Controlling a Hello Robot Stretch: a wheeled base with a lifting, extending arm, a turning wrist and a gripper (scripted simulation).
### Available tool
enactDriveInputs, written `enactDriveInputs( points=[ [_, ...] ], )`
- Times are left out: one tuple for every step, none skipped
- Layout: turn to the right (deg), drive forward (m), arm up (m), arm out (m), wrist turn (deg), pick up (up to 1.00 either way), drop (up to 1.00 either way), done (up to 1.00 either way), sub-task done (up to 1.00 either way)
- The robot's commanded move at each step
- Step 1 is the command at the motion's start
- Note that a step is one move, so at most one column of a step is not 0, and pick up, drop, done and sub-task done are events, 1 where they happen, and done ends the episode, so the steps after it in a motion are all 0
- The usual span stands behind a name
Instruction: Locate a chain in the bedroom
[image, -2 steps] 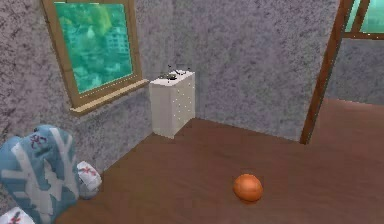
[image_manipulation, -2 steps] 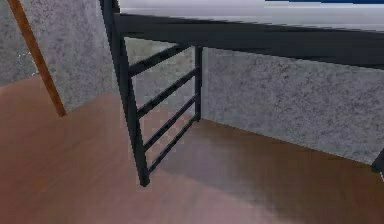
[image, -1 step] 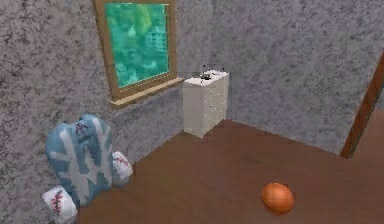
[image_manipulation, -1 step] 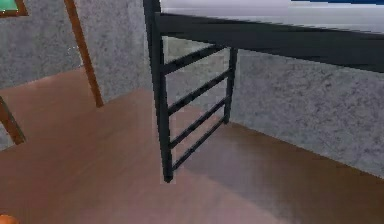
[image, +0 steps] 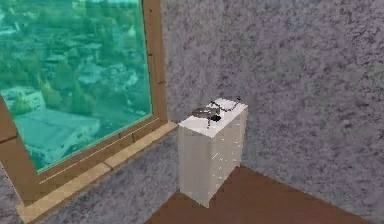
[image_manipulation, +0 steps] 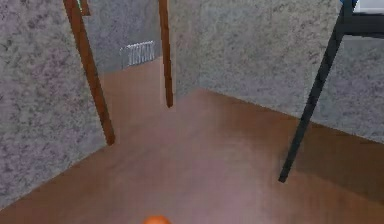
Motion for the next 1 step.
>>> enactDriveInputs(
  points=[
    [-9.0,0.00,0.00,0.00,0.0,0.00,0.00,0.00,0.00]
  ],
)
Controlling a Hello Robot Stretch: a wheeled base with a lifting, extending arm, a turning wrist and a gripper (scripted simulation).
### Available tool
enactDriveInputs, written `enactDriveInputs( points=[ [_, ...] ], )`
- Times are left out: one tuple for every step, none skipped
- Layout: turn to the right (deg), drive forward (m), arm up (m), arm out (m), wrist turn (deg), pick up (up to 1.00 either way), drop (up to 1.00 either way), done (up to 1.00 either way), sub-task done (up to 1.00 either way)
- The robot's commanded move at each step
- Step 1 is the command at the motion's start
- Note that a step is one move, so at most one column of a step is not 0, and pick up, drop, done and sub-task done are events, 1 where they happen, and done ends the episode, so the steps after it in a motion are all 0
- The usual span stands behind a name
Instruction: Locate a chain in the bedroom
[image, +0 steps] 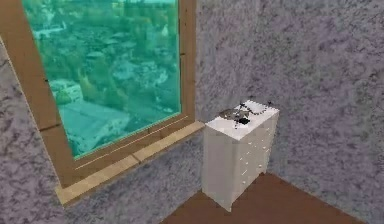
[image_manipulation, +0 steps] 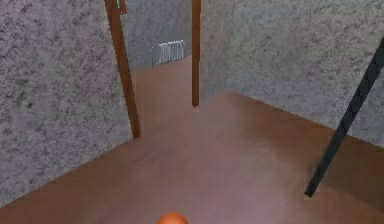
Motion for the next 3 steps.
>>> enactDriveInputs(
  points=[
    [-3.0,0.00,0.00,0.00,0.0,0.00,0.00,0.00,0.00],
    [0.0,0.15,0.00,0.00,0.0,0.00,0.00,0.00,0.00],
    [45.0,0.00,0.00,0.00,0.0,0.00,0.00,0.00,0.00]
  ],
)
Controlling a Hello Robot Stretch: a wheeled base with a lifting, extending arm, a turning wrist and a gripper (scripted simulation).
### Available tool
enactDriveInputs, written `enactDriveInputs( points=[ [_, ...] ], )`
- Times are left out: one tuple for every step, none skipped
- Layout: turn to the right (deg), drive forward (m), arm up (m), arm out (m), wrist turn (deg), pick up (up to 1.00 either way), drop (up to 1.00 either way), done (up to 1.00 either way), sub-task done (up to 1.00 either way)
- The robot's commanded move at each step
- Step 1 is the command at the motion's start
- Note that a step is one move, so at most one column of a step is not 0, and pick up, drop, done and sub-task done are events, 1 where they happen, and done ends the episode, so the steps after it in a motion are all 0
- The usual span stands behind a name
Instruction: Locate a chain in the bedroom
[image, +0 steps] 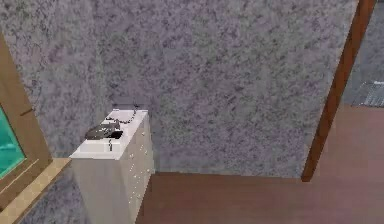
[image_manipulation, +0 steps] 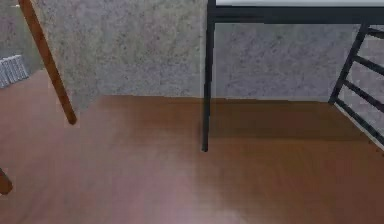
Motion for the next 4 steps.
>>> enactDriveInputs(
  points=[
    [0.0,0.60,0.00,0.00,0.0,0.00,0.00,0.00,0.00],
    [45.0,0.00,0.00,0.00,0.0,0.00,0.00,0.00,0.00],
    [15.0,0.00,0.00,0.00,0.0,0.00,0.00,0.00,0.00],
    [3.0,0.00,0.00,0.00,0.0,0.00,0.00,0.00,0.00]
  ],
)
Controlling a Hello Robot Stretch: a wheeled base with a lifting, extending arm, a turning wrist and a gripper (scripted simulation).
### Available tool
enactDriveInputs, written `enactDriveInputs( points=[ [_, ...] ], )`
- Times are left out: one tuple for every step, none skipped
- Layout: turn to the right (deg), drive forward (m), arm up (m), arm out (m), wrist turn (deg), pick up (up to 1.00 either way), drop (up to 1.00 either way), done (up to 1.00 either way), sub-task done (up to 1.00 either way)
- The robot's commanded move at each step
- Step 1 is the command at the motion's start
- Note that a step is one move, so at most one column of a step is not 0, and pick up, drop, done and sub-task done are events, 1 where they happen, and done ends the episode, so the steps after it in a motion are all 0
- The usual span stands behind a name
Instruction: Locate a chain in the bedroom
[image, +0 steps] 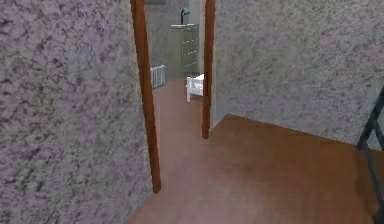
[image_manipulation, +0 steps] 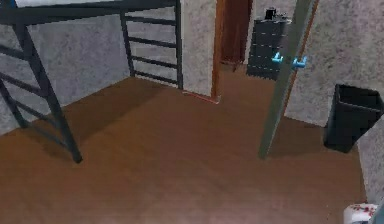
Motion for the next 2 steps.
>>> enactDriveInputs(
  points=[
    [0.0,0.25,0.00,0.00,0.0,0.00,0.00,0.00,0.00],
    [-45.0,0.00,0.00,0.00,0.0,0.00,0.00,0.00,0.00]
  ],
)
